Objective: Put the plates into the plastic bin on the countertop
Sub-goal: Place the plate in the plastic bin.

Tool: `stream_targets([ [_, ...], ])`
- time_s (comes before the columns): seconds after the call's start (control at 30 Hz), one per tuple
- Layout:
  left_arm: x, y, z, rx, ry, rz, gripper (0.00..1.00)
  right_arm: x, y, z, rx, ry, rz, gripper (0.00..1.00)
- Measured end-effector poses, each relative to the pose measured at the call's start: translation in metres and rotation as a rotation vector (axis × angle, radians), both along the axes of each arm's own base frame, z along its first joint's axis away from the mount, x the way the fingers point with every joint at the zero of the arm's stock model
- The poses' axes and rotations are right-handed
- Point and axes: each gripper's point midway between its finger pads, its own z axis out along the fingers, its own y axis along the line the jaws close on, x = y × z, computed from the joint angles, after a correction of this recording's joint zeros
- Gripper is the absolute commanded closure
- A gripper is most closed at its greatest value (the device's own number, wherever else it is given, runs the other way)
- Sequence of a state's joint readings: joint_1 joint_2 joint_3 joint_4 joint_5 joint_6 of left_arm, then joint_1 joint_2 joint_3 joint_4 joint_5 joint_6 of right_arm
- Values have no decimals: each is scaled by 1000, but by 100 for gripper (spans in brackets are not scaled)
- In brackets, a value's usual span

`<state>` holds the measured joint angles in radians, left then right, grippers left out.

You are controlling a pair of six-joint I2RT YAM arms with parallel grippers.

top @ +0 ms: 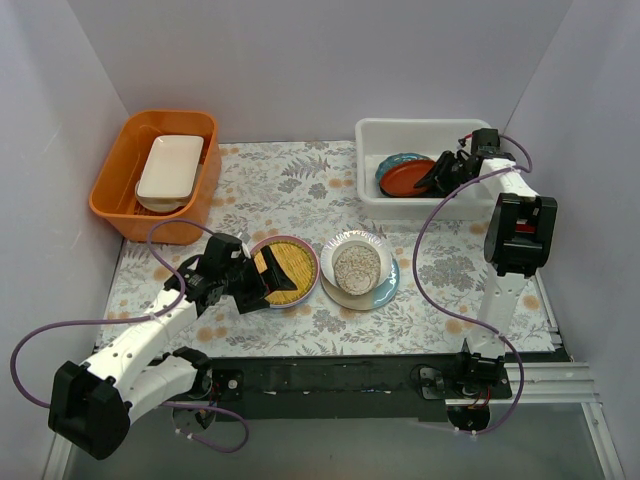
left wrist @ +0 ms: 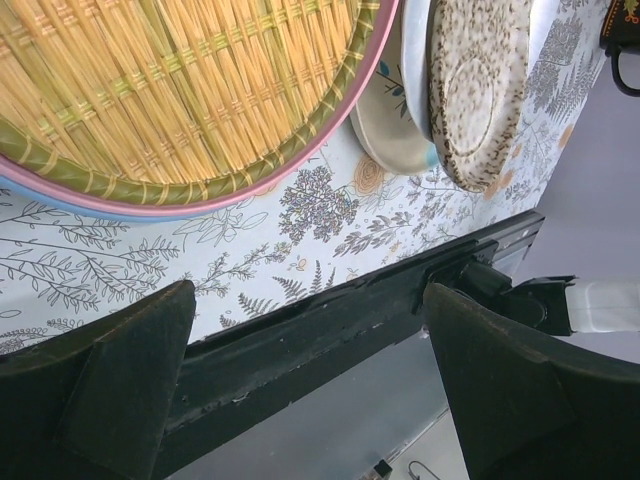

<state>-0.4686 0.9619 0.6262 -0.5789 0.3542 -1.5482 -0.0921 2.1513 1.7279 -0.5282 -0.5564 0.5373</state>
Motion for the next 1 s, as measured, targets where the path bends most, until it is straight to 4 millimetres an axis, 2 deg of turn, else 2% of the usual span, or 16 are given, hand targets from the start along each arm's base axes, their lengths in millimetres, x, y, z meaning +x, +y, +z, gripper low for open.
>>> stream_targets([
  [0.2,-1,2,-2,12,10,5,2,-2,-10,-1,-32,8,-5,37],
  [0.27,-2,3,-2,16,14,6,2,1,-18,4,-61,3,-14,23],
  [0.3,-2,3,-2,17,15,7,2,3,-22,7,-80,-5,-20,23],
  [0.37,-2,3,-3,18,15,8,2,7,-29,15,-118,-32,-27,9],
  [0.4,-2,3,-3,20,16,9,2,8,-33,19,-139,-42,-33,8],
  [0.43,-2,4,-3,21,17,9,2,9,-37,24,-159,-55,-40,2],
  [0.6,-3,7,-5,42,25,19,2,8,-48,62,-228,-147,-69,2],
  [0.8,1,11,-1,69,19,39,2,4,-48,118,-243,-278,-87,2],
  [0.9,3,14,-2,95,28,53,2,2,-46,134,-238,-316,-85,2],
  [1.0,6,18,-4,129,43,68,2,-1,-44,140,-232,-329,-80,2],
])
